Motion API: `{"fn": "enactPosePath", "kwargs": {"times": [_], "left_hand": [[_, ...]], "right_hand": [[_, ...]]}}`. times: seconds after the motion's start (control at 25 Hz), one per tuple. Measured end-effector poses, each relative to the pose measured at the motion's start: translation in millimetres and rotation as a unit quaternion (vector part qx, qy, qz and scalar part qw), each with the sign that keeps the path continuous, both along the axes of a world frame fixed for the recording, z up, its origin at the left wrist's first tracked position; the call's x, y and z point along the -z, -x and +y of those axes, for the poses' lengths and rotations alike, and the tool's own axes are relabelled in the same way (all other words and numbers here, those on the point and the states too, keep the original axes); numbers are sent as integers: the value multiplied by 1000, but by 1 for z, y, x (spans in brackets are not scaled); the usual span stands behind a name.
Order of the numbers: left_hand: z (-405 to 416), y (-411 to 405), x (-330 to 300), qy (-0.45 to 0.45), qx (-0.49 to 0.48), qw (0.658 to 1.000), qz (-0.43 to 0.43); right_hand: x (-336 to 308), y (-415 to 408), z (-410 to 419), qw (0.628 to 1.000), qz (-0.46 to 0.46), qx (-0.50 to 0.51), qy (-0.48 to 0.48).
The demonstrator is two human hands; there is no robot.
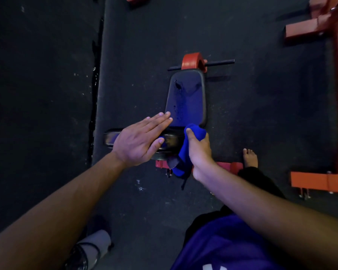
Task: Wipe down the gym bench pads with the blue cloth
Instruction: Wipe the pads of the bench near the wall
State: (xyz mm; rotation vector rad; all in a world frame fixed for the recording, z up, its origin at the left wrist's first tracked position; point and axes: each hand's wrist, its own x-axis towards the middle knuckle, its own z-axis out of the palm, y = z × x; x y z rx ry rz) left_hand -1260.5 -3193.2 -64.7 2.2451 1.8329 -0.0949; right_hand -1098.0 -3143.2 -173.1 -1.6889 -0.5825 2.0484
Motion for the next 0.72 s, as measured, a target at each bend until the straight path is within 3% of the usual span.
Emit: {"fn": "enactPosePath", "kwargs": {"times": [0.12,0.36,0.52,0.6,0.72], "left_hand": [[0,2,1,8,0,1000,-1],[13,-9,-12,59,-2,998,-27],[46,-28,-7,146,97,985,3],[54,-38,-3,212,125,969,15],[58,-30,1,219,100,970,-6]], "right_hand": [[7,-2,-6,998,-33,-5,-47],[58,-30,40,989,-69,-125,-26],[92,-85,49,987,-124,-102,22],[92,-98,46,990,-101,-62,72],[86,-67,41,994,-32,-25,106]]}}
